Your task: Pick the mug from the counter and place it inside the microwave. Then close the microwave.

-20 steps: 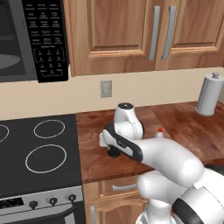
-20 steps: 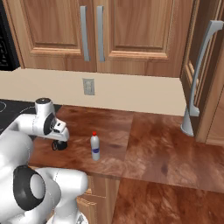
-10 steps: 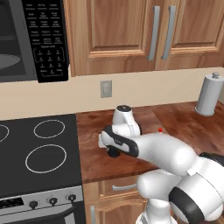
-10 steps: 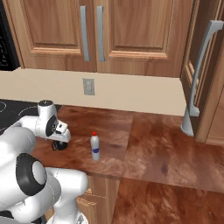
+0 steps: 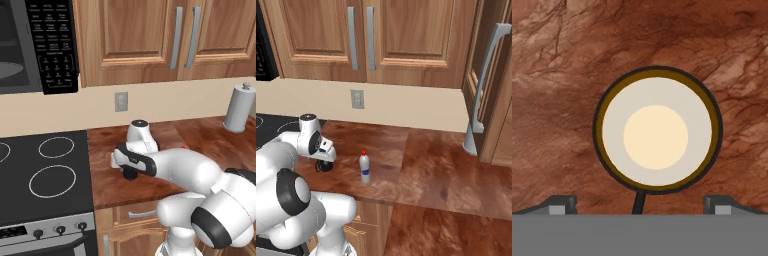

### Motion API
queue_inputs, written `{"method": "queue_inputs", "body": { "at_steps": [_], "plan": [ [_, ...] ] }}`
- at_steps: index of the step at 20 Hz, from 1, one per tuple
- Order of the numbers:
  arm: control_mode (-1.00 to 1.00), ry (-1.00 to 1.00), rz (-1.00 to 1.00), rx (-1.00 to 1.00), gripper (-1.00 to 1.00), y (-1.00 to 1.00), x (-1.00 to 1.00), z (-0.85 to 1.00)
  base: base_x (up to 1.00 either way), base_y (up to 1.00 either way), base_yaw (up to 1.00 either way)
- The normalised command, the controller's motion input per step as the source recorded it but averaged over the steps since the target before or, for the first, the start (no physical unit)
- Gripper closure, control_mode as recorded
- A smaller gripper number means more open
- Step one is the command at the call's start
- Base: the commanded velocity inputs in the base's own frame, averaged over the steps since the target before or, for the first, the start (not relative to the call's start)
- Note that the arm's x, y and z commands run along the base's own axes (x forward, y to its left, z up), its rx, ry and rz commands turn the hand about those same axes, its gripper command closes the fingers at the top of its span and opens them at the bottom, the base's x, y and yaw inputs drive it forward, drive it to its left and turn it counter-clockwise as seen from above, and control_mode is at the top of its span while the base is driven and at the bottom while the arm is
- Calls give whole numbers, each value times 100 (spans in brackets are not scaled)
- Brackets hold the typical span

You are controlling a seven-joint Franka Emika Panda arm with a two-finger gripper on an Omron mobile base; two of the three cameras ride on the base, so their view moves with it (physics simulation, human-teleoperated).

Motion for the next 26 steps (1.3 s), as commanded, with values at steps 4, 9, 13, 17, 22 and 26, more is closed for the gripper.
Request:
{"method": "queue_inputs", "body": {
  "at_steps": [4, 9, 13, 17, 22, 26],
  "plan": [
    [-100, 0, -3, 0, -100, 2, 0, -2, 0, 0, 0],
    [-100, 0, -4, 0, -100, 1, 0, -5, 0, 0, 0],
    [-100, 0, -5, 0, -100, 0, 0, -3, 0, 0, 0],
    [-100, 0, -5, 0, -100, 0, -1, -2, 0, 0, 0],
    [-100, 0, -4, 0, -100, 0, -6, -7, 0, 0, 0],
    [-100, 2, -3, 0, -100, 0, -11, -19, 0, 0, 0]
  ]
}}
